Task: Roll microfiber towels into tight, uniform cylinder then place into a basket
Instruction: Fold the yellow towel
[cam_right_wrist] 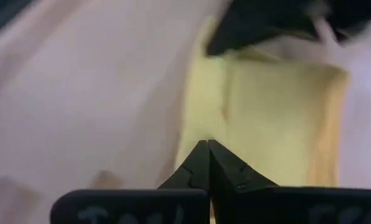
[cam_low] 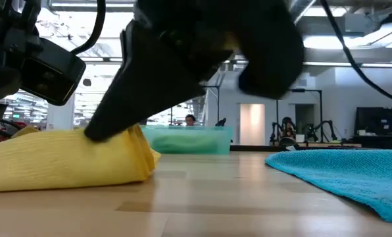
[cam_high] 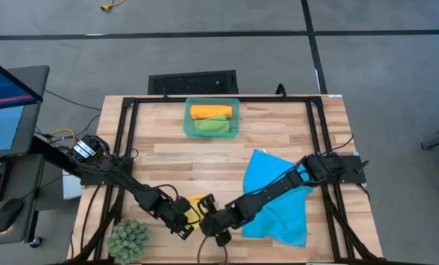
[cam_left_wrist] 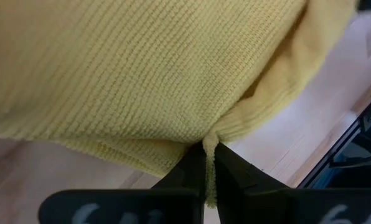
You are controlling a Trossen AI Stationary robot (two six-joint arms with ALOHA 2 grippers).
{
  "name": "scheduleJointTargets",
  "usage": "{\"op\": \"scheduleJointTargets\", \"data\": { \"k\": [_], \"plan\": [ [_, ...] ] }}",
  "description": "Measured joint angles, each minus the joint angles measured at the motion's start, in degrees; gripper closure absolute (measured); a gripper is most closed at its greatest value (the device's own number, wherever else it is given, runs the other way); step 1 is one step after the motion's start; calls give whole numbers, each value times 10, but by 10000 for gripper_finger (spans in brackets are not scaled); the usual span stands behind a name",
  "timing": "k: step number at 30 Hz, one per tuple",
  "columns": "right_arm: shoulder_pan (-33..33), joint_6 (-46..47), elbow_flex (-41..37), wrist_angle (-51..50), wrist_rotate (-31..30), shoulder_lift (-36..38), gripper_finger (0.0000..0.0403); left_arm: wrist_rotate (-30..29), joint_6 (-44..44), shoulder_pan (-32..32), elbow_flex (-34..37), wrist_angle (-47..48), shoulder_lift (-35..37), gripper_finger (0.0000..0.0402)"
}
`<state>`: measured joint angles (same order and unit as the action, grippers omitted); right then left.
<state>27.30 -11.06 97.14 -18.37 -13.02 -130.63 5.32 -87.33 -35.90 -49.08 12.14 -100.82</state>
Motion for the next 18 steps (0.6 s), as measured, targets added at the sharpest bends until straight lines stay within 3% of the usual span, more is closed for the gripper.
{"op": "scheduleJointTargets", "data": {
  "k": [18],
  "plan": [
    [-10,53,-20,-7,-7,-17,385,-7,27,-1,0,-3,0,385]
  ]
}}
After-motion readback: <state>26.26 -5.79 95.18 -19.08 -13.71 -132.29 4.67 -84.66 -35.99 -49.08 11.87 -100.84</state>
